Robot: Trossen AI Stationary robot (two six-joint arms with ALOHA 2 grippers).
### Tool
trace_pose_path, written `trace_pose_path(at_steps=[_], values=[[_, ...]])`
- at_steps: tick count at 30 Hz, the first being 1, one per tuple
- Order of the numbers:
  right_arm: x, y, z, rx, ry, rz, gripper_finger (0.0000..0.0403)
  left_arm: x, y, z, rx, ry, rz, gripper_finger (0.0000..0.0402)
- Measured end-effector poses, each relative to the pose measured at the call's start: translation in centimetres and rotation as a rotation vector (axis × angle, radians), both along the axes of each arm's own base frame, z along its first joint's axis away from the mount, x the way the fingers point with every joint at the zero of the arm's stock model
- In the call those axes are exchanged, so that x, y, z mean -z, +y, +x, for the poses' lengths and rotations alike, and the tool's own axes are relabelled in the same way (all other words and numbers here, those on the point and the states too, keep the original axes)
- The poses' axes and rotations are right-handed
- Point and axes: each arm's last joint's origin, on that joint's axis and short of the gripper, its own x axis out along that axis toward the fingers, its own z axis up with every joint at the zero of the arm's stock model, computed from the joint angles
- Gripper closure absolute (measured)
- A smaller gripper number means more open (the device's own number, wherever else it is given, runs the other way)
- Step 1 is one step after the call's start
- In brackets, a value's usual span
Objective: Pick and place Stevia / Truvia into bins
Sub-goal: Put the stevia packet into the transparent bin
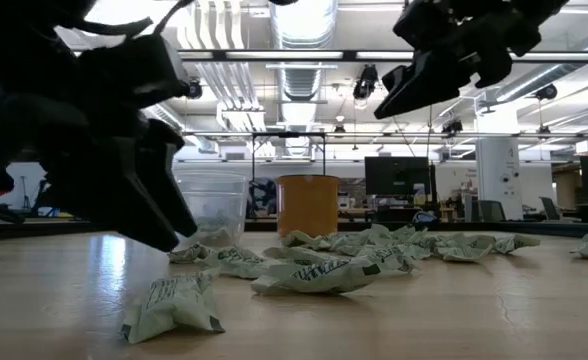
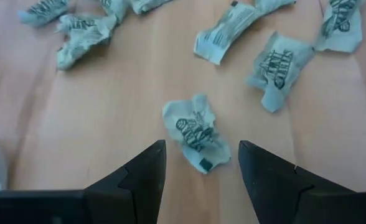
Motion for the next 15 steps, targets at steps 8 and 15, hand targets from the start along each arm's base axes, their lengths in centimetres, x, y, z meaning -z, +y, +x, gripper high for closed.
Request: trace_pose_path(at_steps=[8, 15], values=[[0.5, 0.0, 0.3, 0.000, 0.019, 0.001, 0.0321, 1.0, 0.6, 0.6, 0.009, 0.035, -0.041, 0.0220], [2.3, -0.1, 1.4, -0.003, 0.066, 0.002, 0.0330, 0.7, 0.7, 0.4, 0.038, 0.047, -0.038, 0.0306]])
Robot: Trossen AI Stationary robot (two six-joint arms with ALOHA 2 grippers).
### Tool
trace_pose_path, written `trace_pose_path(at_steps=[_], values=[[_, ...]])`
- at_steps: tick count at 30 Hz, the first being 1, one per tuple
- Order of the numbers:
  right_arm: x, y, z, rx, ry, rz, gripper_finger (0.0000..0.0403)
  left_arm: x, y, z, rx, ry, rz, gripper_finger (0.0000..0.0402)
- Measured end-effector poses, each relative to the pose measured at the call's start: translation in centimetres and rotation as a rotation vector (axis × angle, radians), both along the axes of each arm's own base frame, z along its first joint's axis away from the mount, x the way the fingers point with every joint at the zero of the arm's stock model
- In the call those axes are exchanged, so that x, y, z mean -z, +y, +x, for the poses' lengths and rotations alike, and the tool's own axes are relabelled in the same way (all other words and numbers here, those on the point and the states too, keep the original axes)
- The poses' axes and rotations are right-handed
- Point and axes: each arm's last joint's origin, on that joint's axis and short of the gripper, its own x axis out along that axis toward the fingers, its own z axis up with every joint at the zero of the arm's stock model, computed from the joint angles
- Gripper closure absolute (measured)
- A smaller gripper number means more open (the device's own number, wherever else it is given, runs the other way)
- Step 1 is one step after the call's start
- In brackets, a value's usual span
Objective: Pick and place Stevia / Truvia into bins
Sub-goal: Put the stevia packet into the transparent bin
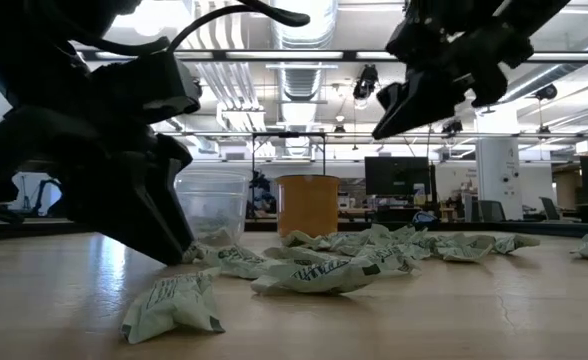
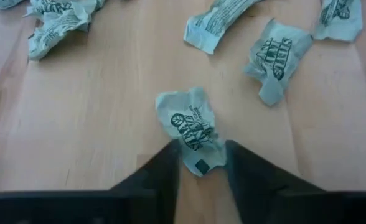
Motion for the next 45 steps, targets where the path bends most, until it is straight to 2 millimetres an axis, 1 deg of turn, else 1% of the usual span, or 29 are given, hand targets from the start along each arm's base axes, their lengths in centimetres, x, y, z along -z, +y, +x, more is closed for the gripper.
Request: trace_pose_path(at_steps=[4, 6, 10, 14, 17, 22, 24, 26, 28, 31, 35, 39, 45], values=[[1.8, -0.1, 1.2, -0.020, 0.049, -0.019, 0.0329, -0.1, 0.1, 0.0, 0.019, 0.003, 0.023, 0.0380], [2.6, -0.3, 1.7, -0.030, 0.063, -0.033, 0.0326, -0.2, 0.1, -0.1, 0.017, 0.000, 0.032, 0.0394], [3.8, -1.0, 2.9, -0.001, 0.097, -0.021, 0.0322, -1.0, 0.1, -0.3, 0.013, -0.024, 0.034, 0.0394], [4.7, -2.3, 4.2, 0.095, 0.122, 0.051, 0.0312, -2.9, 0.0, -1.0, -0.024, -0.095, 0.078, 0.0400], [5.7, -3.0, 4.8, 0.123, 0.160, 0.097, 0.0298, -4.9, -0.2, -2.0, -0.064, -0.165, 0.132, 0.0400], [6.6, -3.5, 5.5, 0.110, 0.193, 0.197, 0.0264, -7.7, -0.3, -4.4, -0.193, -0.288, 0.313, 0.0401], [6.9, -3.6, 5.7, 0.124, 0.201, 0.202, 0.0251, -8.4, 0.1, -5.2, -0.252, -0.319, 0.406, 0.0401], [7.0, -3.6, 5.6, 0.134, 0.212, 0.209, 0.0237, -9.0, 0.5, -5.8, -0.297, -0.343, 0.461, 0.0401], [6.9, -3.6, 5.7, 0.143, 0.205, 0.218, 0.0226, -9.0, 1.2, -6.1, -0.325, -0.344, 0.495, 0.0401], [6.9, -3.6, 5.6, 0.162, 0.210, 0.237, 0.0210, -8.5, 2.4, -6.2, -0.349, -0.320, 0.526, 0.0401], [7.9, -3.6, 5.8, 0.170, 0.239, 0.236, 0.0196, -7.5, 3.8, -6.1, -0.385, -0.274, 0.565, 0.0401], [8.9, -3.7, 6.1, 0.178, 0.270, 0.228, 0.0190, -6.6, 5.3, -6.0, -0.412, -0.218, 0.567, 0.0401], [8.8, -3.8, 6.6, 0.171, 0.260, 0.218, 0.0191, -6.2, 7.0, -5.5, -0.449, -0.174, 0.540, 0.0401]])
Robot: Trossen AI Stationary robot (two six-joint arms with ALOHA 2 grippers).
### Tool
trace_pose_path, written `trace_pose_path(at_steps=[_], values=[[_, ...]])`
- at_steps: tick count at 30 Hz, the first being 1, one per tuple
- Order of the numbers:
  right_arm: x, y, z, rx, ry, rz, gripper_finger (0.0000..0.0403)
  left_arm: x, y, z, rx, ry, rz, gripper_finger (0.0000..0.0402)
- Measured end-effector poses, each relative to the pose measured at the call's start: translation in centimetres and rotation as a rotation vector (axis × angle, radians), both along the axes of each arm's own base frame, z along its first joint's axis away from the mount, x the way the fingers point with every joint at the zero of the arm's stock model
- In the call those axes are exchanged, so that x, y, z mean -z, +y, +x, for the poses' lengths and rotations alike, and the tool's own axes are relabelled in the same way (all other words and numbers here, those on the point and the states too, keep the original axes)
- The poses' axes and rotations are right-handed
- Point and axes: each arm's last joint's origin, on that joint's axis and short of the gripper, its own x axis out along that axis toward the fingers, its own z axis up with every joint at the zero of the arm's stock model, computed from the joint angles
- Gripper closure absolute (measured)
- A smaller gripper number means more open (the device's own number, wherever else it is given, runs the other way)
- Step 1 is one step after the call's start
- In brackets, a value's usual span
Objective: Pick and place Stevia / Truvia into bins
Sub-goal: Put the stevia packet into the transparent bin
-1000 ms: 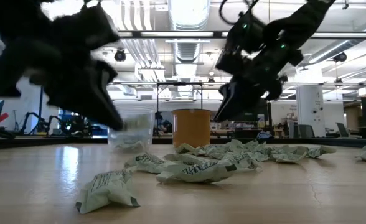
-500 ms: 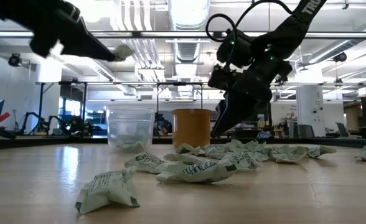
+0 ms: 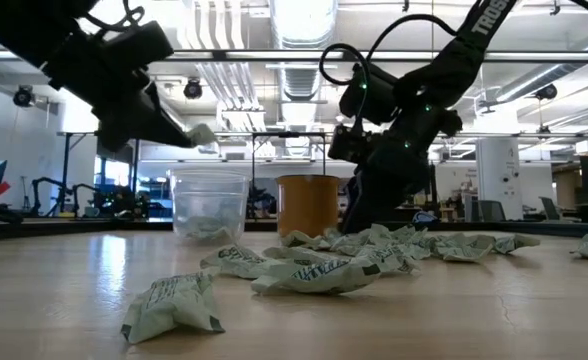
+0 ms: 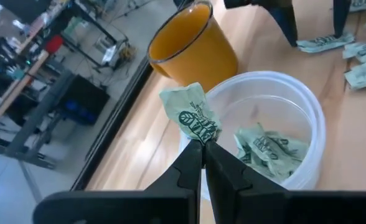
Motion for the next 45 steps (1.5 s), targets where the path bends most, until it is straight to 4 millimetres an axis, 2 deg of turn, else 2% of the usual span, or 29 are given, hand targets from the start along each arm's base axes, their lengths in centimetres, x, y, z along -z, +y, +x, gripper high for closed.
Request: trace_pose_path(at_steps=[4, 11, 14, 18, 23, 25, 31, 37, 45], values=[[0.0, 0.0, 0.0, 0.000, 0.000, 0.000, 0.0191, 0.1, 0.7, 0.3, 0.009, 0.022, -0.061, 0.0379], [0.2, 0.0, -0.2, -0.006, 0.007, -0.003, 0.0199, 0.1, 0.9, 0.4, 0.015, 0.025, -0.086, 0.0269], [0.2, 0.1, -0.3, -0.030, 0.012, -0.020, 0.0227, -0.3, 0.8, 0.6, 0.015, 0.008, -0.093, 0.0231], [0.3, 0.1, -0.4, -0.063, 0.019, -0.042, 0.0291, -0.8, 0.7, 0.9, 0.018, -0.005, -0.101, 0.0202], [0.1, 0.1, -0.4, -0.104, 0.025, -0.063, 0.0374, -0.8, 0.5, 0.9, 0.049, 0.005, -0.142, 0.0196], [-0.2, 0.1, -0.3, -0.111, 0.032, -0.065, 0.0388, -0.8, 0.4, 0.9, 0.079, 0.014, -0.181, 0.0196], [-1.7, 0.4, 0.2, -0.121, -0.014, -0.078, 0.0393, -1.5, -0.1, 0.6, 0.170, -0.003, -0.350, 0.0195], [-3.4, 1.5, 0.3, -0.177, -0.087, -0.114, 0.0394, -1.7, -1.7, -0.1, 0.256, 0.004, -0.372, 0.0195], [-5.7, 2.6, 2.4, -0.255, -0.405, -0.240, 0.0394, -1.0, -3.5, -0.6, 0.347, 0.051, -0.392, 0.0195]])
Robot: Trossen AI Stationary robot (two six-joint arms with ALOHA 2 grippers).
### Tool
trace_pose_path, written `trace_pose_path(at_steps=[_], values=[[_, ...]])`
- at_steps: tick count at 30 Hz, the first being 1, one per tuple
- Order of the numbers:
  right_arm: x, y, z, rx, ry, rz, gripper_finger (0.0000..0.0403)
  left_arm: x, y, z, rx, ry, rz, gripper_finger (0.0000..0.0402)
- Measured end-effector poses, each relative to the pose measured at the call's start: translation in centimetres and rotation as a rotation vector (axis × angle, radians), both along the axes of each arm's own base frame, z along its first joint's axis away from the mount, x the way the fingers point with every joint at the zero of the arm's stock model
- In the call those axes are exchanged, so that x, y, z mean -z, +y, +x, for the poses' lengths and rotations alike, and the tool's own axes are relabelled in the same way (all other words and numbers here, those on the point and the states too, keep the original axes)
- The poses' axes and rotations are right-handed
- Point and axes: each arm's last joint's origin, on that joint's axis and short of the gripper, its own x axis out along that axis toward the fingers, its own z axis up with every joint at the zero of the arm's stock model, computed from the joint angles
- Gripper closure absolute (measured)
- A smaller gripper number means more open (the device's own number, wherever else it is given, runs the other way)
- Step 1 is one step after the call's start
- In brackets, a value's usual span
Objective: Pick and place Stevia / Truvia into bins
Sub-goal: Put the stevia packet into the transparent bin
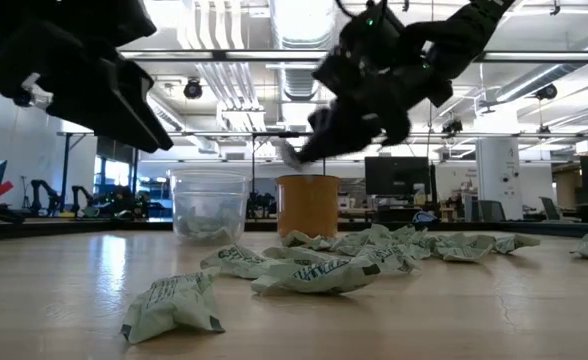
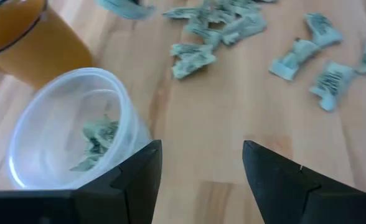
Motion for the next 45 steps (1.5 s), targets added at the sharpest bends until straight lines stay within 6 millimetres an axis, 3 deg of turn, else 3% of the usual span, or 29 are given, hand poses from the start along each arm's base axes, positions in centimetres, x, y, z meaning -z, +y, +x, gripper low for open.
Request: trace_pose_path(at_steps=[7, 13, 21, 27, 32, 36, 40, 45], values=[[-2.3, -0.2, 1.1, 0.002, -0.272, -0.053, 0.0394, 0.1, -0.3, -0.1, 0.021, 0.005, -0.006, 0.0195], [-1.7, -0.5, 3.3, 0.032, -0.320, -0.057, 0.0394, 0.0, -0.3, -0.1, 0.022, 0.006, -0.006, 0.0195], [0.4, -1.9, 7.8, 0.069, -0.170, -0.011, 0.0394, 0.0, -0.4, -0.1, 0.034, 0.014, -0.018, 0.0195], [1.1, -2.4, 8.9, 0.070, 0.002, 0.000, 0.0362, 0.1, -0.4, -0.2, 0.036, 0.015, -0.018, 0.0195], [0.1, -2.3, 8.4, 0.062, 0.004, 0.004, 0.0298, 0.1, -0.4, -0.2, 0.038, 0.015, -0.019, 0.0195], [-2.0, -2.2, 7.2, 0.044, 0.044, -0.019, 0.0257, 0.1, -0.6, 0.1, 0.054, -0.014, -0.019, 0.0195], [-4.0, -1.1, 5.0, -0.020, 0.133, -0.020, 0.0238, 0.9, -1.3, 1.0, 0.170, -0.043, -0.017, 0.0196], [-4.8, 0.4, 2.0, -0.061, 0.187, -0.003, 0.0237, 2.0, -2.6, 2.7, 0.321, -0.072, -0.021, 0.0197]])
